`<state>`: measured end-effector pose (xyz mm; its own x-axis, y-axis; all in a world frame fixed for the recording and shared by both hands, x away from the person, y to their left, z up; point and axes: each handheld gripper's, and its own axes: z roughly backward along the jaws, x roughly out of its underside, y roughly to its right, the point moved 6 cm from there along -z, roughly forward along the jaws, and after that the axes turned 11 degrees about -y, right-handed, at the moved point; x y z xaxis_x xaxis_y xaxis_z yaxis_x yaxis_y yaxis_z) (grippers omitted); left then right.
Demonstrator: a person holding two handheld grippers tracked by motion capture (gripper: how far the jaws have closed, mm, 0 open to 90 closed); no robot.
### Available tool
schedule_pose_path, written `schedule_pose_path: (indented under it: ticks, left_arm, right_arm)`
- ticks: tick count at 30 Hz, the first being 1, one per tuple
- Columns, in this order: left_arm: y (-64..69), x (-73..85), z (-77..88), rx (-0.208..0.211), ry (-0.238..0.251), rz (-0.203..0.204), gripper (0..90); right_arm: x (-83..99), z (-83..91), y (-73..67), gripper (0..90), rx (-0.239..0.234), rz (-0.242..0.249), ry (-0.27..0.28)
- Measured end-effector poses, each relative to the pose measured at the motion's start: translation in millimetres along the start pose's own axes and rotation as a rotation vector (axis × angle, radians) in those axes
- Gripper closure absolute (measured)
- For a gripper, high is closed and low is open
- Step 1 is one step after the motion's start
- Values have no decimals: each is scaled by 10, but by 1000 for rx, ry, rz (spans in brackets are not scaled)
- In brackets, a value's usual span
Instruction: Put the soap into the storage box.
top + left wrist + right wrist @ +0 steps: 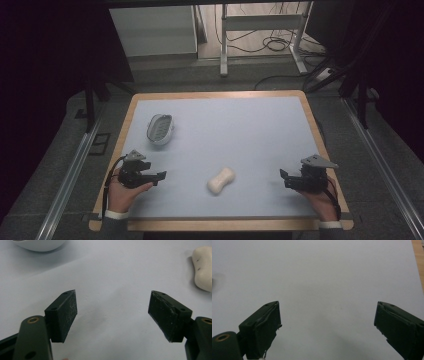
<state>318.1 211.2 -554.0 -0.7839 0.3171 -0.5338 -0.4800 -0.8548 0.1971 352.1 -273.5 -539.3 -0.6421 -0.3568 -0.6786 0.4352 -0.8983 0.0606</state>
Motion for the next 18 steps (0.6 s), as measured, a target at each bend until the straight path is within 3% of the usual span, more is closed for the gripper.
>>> schedule_pose_path:
  ticks: [6, 18]
  left_arm:
    - [6, 22, 72, -2, 18, 8, 230]
    - [26, 26, 115, -14, 24, 11, 227]
  right_arm:
    - [-31, 25, -7, 69, 5, 20, 20]
    - [-15, 47, 20, 72, -8, -1, 12]
